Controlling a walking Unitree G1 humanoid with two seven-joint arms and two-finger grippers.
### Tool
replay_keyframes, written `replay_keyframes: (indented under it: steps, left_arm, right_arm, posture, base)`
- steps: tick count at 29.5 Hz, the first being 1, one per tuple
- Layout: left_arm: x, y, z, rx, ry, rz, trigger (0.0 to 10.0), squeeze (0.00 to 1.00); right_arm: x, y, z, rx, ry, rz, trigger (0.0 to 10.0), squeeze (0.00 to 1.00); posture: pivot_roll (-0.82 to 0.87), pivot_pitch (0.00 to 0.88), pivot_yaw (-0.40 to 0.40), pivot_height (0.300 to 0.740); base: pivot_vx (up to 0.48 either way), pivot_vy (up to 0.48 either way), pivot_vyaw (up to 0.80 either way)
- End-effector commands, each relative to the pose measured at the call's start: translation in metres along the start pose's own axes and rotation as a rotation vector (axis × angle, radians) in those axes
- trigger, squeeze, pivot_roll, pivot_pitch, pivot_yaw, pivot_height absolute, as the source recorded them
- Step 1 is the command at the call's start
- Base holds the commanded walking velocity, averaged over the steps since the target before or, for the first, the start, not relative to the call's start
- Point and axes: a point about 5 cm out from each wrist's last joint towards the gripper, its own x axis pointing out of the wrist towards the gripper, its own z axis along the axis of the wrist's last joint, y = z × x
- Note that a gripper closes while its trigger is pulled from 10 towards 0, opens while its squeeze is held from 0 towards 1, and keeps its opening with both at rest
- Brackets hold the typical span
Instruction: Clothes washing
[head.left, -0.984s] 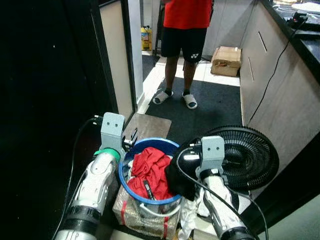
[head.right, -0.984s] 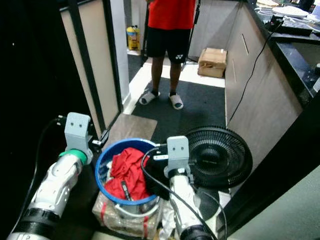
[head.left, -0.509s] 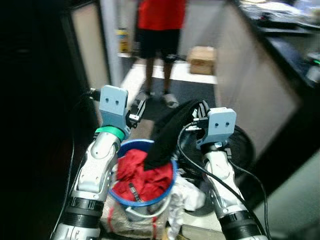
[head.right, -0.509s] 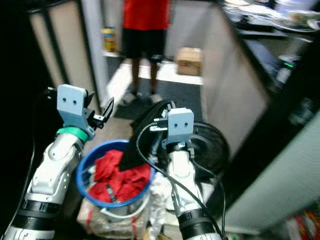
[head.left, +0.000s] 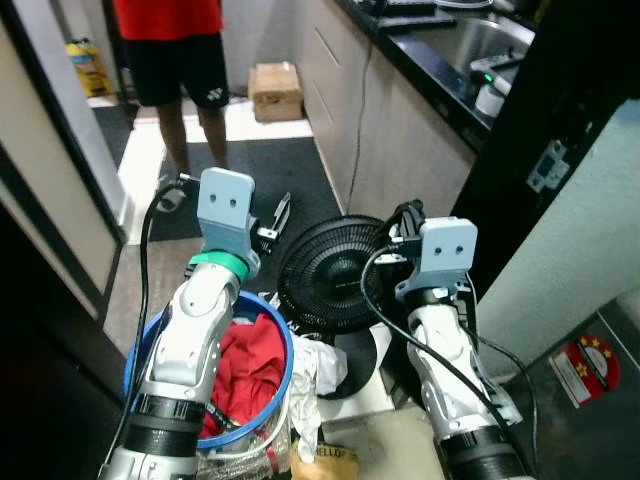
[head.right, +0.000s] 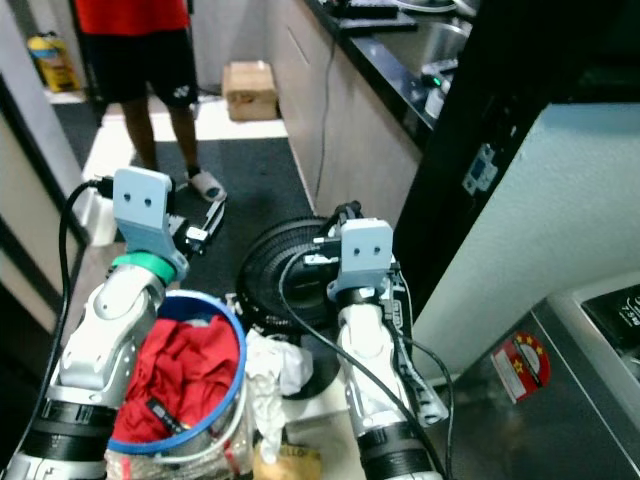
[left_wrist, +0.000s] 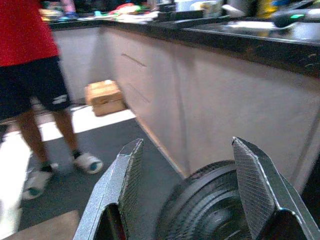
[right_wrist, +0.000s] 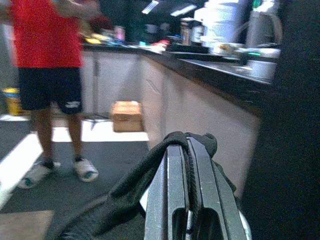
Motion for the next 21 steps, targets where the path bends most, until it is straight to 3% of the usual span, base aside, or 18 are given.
replay_keyframes:
  steps: [1, 21]
  left_arm:
    - [-0.0013, -0.0008, 0.002, -0.001, -0.003, -0.007, 10.0, 0.0]
    - [-0.0023, -0.0008, 0.0001, 0.001, 0.02, -0.013, 10.0, 0.0]
  right_arm:
    - [0.0001, -0.0008, 0.001, 0.009, 0.0, -0.007, 10.0, 0.0]
    - [-0.0046, -0.005, -0.0067, 0.005, 0.049, -0.034, 10.0, 0.0]
  posture:
    - [0.09, 0.0, 0.037, 0.74]
    - [0.09, 0.0, 0.047, 0.74]
  base:
    - [0.0, 0.0, -0.8]
    - [0.0, 0.0, -0.8]
